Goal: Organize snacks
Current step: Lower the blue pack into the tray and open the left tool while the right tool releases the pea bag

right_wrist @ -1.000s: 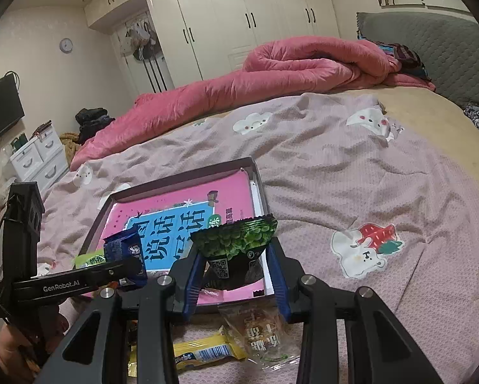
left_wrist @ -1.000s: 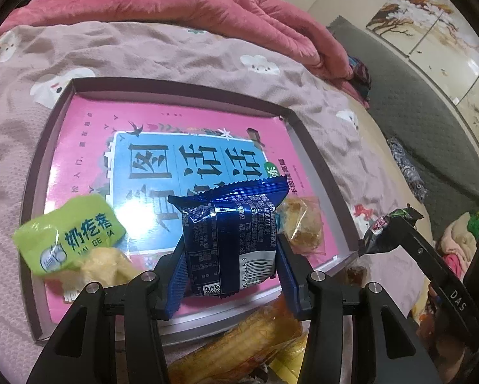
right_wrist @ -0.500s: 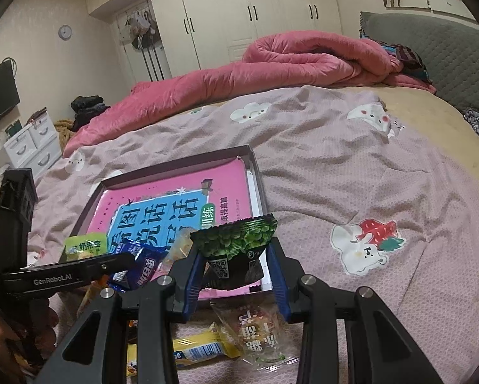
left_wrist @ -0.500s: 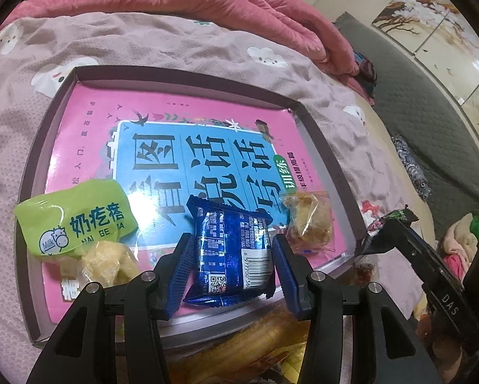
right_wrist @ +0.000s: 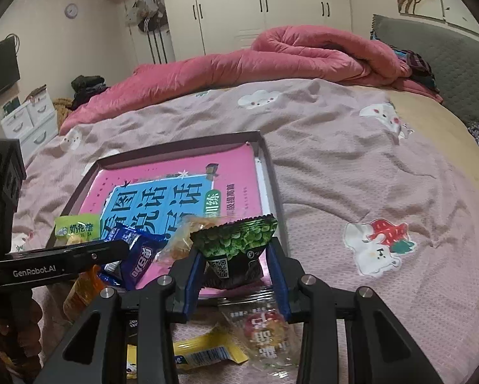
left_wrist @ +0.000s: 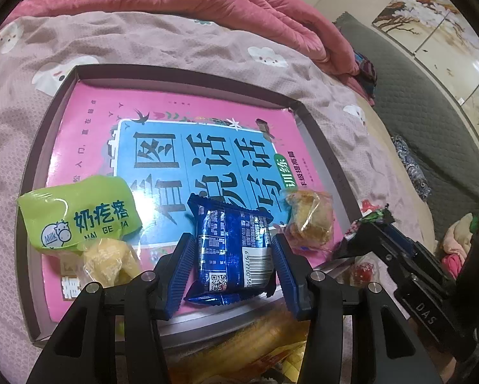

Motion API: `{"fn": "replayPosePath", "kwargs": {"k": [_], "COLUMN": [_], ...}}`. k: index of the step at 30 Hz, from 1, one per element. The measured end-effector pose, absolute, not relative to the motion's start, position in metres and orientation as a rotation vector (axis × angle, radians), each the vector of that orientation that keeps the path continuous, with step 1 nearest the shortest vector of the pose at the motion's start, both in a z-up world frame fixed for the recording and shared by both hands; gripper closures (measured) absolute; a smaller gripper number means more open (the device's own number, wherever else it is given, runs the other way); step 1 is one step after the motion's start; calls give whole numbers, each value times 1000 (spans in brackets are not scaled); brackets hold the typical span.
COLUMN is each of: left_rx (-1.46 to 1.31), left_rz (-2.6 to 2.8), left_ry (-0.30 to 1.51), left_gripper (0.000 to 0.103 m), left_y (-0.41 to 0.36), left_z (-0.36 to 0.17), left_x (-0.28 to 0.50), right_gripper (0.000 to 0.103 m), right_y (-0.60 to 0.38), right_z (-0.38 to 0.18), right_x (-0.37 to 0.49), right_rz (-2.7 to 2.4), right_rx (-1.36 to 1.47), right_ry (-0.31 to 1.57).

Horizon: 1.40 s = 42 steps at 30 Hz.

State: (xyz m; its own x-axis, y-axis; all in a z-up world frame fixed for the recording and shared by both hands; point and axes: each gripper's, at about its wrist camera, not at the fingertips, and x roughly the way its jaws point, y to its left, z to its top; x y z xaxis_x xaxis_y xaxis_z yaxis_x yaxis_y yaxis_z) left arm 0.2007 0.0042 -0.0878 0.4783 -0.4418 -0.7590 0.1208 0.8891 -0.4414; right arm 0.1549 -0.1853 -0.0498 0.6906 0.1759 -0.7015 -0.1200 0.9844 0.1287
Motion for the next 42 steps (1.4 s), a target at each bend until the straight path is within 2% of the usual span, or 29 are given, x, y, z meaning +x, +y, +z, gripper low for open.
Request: {"fn": "replayPosePath", "kwargs": {"k": [24, 42], "left_rx": [-374, -390], "left_rz": [-354, -356], "left_ry": [1026, 1021], "left_gripper": [52, 51], "left_y": [7, 10], "left_z": [-85, -80], "left_x": [199, 195], "right_gripper": [64, 51], "right_y": [-171, -168], "right_z": [-58, -56], "right_x": [162, 156], "right_rz": [227, 280], "right_rx": [120, 151], "right_ry": [818, 807]}}
